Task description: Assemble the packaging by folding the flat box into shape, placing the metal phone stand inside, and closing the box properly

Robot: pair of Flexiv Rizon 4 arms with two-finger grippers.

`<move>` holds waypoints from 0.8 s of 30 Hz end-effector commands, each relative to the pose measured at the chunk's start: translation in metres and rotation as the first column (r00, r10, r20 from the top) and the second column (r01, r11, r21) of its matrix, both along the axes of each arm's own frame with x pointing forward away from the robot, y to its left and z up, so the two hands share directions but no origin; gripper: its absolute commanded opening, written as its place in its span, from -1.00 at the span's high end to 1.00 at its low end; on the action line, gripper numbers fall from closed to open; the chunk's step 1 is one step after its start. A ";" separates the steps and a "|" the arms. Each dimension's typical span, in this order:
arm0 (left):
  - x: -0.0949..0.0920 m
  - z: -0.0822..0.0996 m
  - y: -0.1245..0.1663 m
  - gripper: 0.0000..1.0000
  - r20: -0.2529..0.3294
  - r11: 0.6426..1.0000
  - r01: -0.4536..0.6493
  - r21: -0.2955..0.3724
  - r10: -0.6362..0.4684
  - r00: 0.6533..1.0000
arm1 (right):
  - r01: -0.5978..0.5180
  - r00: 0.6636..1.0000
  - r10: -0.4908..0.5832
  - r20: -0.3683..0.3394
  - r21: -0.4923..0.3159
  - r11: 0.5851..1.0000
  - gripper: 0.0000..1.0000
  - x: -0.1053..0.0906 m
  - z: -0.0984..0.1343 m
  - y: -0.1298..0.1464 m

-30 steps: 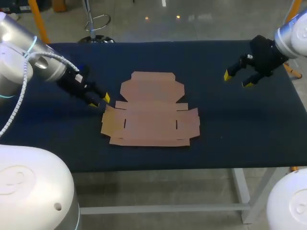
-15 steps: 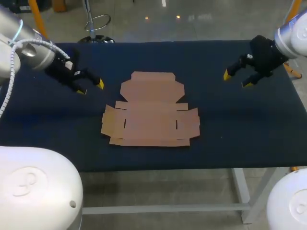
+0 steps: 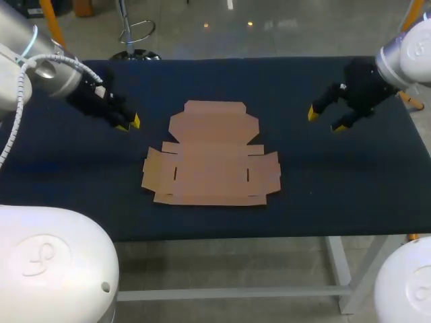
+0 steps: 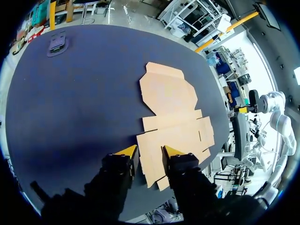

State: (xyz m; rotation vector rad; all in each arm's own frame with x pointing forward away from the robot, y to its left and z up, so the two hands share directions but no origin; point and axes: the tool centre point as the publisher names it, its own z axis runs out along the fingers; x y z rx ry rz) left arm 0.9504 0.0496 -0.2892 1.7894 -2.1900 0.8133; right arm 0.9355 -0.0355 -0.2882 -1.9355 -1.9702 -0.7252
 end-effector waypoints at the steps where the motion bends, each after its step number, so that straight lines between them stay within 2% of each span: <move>1: -0.007 0.002 -0.003 1.00 0.012 1.000 -0.007 0.008 0.007 1.000 | -0.028 0.999 0.028 -0.036 0.016 0.999 1.00 0.019 -0.016 0.012; 8: -0.006 -0.002 -0.006 1.00 0.011 1.000 -0.006 0.023 0.006 1.000 | -0.057 0.997 0.058 -0.057 0.021 0.998 1.00 0.028 -0.028 0.031; 12: -0.001 0.000 -0.003 1.00 -0.044 1.000 -0.016 0.025 0.017 0.999 | -0.046 0.995 0.048 -0.084 0.019 0.999 1.00 0.031 -0.032 0.034; 24: -0.001 0.000 -0.003 1.00 -0.044 1.000 -0.016 0.025 0.017 0.999 | -0.046 0.995 0.048 -0.084 0.019 0.999 1.00 0.031 -0.032 0.034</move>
